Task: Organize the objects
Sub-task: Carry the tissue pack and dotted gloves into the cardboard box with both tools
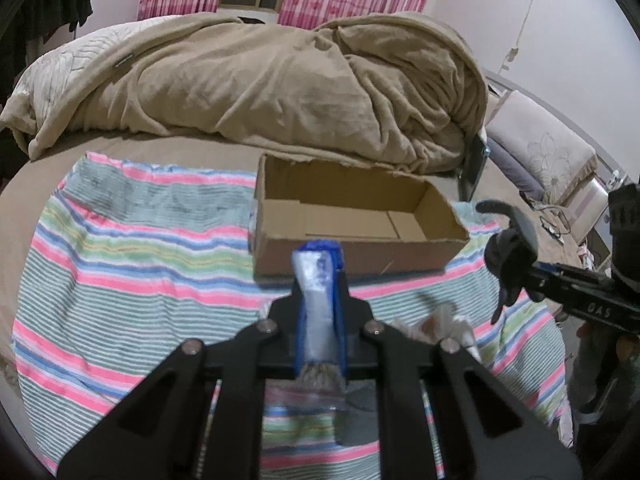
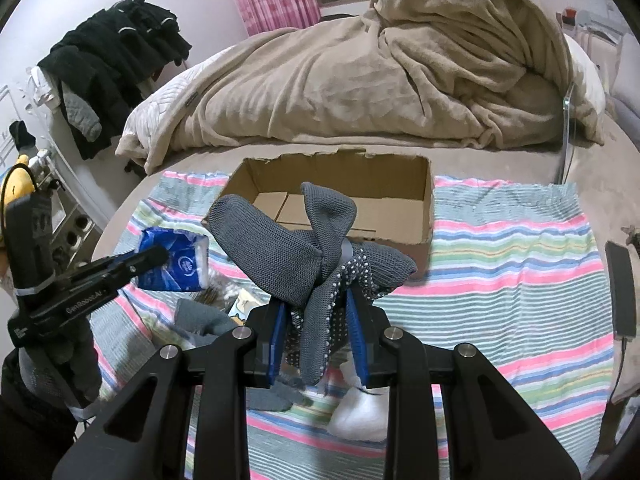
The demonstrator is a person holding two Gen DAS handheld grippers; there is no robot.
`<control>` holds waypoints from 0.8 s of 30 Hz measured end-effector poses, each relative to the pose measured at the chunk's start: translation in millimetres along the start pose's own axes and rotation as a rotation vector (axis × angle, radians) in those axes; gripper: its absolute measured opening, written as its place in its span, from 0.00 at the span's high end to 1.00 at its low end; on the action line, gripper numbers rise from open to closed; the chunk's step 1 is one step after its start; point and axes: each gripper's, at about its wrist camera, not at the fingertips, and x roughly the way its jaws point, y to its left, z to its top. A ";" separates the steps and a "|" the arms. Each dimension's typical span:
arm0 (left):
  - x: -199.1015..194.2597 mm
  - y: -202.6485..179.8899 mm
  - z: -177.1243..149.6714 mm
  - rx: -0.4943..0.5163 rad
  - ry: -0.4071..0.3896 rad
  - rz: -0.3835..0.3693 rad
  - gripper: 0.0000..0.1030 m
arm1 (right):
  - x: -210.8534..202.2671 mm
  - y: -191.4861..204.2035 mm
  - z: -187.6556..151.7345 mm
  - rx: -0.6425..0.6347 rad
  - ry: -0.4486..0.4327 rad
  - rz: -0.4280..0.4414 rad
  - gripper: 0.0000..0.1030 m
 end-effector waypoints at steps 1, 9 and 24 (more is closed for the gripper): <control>-1.1 -1.3 2.1 0.005 -0.004 0.000 0.88 | -0.8 -0.6 1.8 -0.004 -0.004 -0.001 0.71; -1.3 -14.1 25.0 0.021 -0.025 -0.005 0.88 | -0.4 -8.4 19.4 -0.034 -0.033 -0.002 0.71; 22.1 -38.2 66.5 0.055 -0.066 -0.036 0.88 | 20.2 -26.7 66.8 -0.103 -0.084 -0.020 0.71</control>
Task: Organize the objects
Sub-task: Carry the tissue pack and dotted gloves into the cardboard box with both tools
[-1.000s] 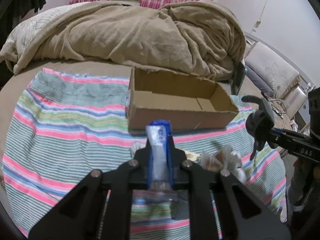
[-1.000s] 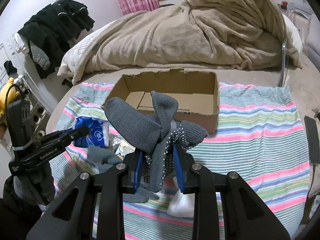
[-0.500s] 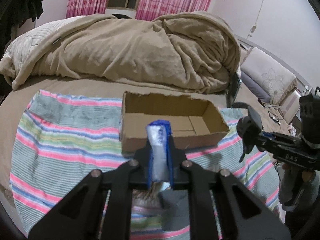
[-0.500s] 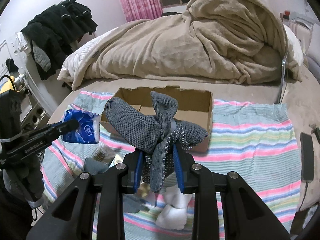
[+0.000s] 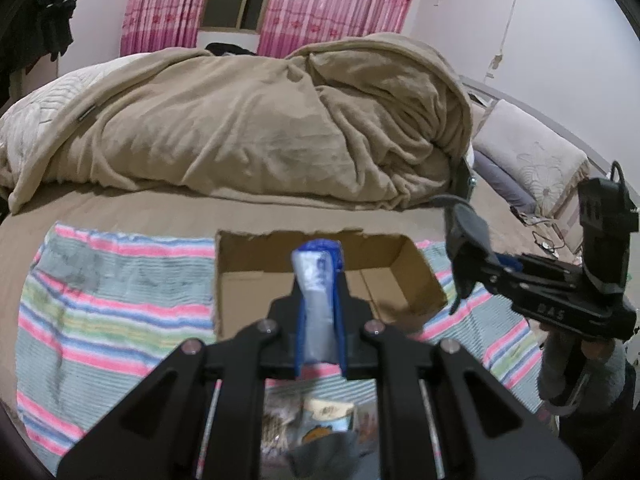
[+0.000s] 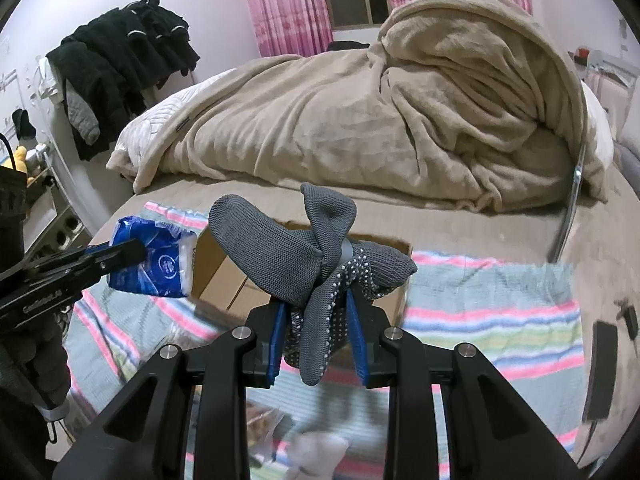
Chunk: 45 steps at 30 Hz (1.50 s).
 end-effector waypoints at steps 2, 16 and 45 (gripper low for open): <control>5.9 -3.1 4.0 0.012 -0.004 -0.006 0.88 | 4.5 -2.1 4.0 -0.010 -0.002 -0.002 0.71; 81.4 -4.8 7.6 -0.005 0.083 -0.057 0.88 | 65.6 -21.9 4.7 -0.019 0.086 -0.024 0.71; 136.6 14.9 -12.4 -0.073 0.268 0.006 0.68 | 103.5 -15.7 -11.6 -0.033 0.192 -0.025 0.42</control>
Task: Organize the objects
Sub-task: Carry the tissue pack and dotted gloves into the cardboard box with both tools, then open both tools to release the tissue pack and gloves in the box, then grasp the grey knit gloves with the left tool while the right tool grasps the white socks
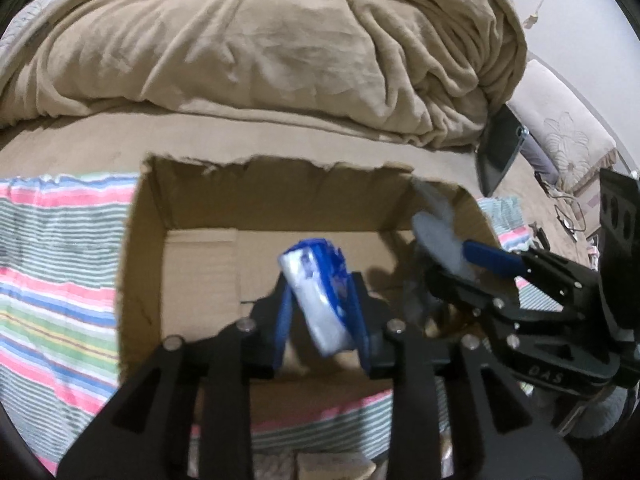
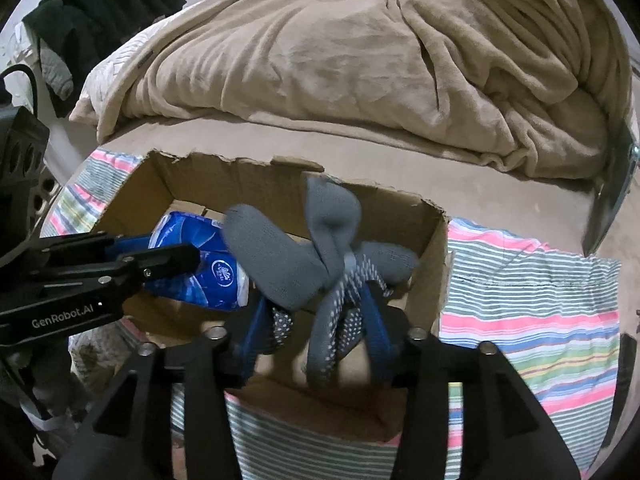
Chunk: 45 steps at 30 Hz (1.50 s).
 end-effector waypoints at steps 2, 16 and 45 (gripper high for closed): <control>-8.8 0.1 -0.2 0.001 -0.013 0.003 0.60 | -4.8 0.6 -0.4 0.004 -0.008 0.000 0.37; -76.2 10.5 -17.5 -0.021 -0.093 0.009 0.35 | -60.8 8.2 -13.2 0.043 -0.069 -0.025 0.37; -125.1 0.6 -108.0 -0.001 -0.090 0.019 0.34 | -101.2 29.1 -86.6 0.097 -0.044 -0.009 0.37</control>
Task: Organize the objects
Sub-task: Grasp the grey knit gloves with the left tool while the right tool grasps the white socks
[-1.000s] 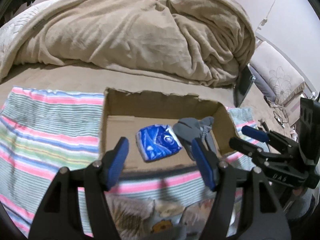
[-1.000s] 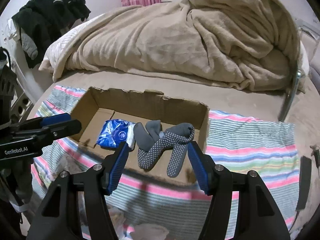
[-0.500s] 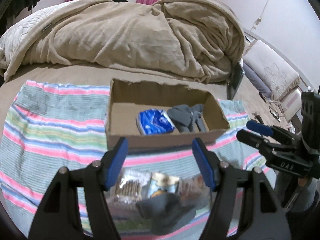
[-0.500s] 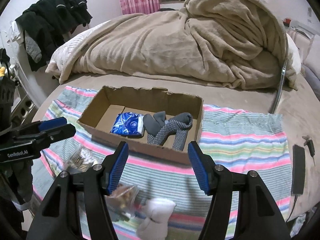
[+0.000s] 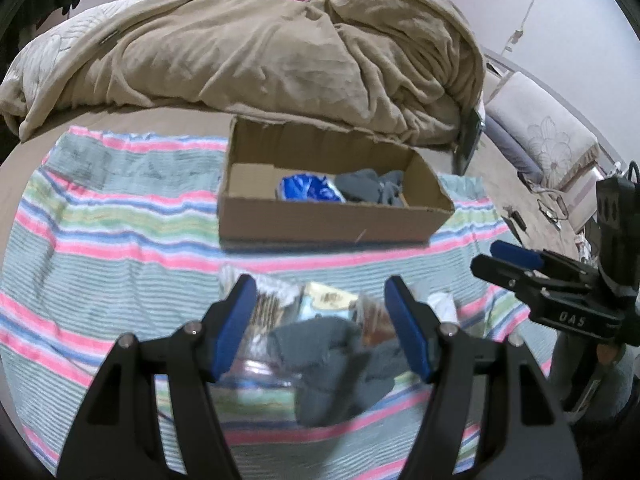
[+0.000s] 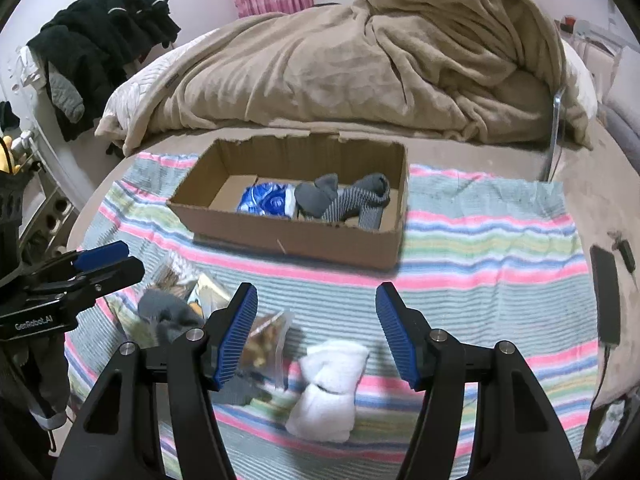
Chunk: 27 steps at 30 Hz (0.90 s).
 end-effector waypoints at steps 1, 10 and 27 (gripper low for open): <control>0.6 0.2 -3.3 0.000 0.003 0.003 0.34 | 1.0 0.0 -2.8 0.001 0.005 -0.001 0.37; 15.3 2.4 -31.1 0.023 0.059 0.017 0.34 | 15.6 -6.3 -29.7 0.030 0.052 0.005 0.37; 40.9 0.2 -67.7 0.026 0.143 -0.037 0.41 | 45.4 -12.1 -59.6 0.051 0.139 0.028 0.37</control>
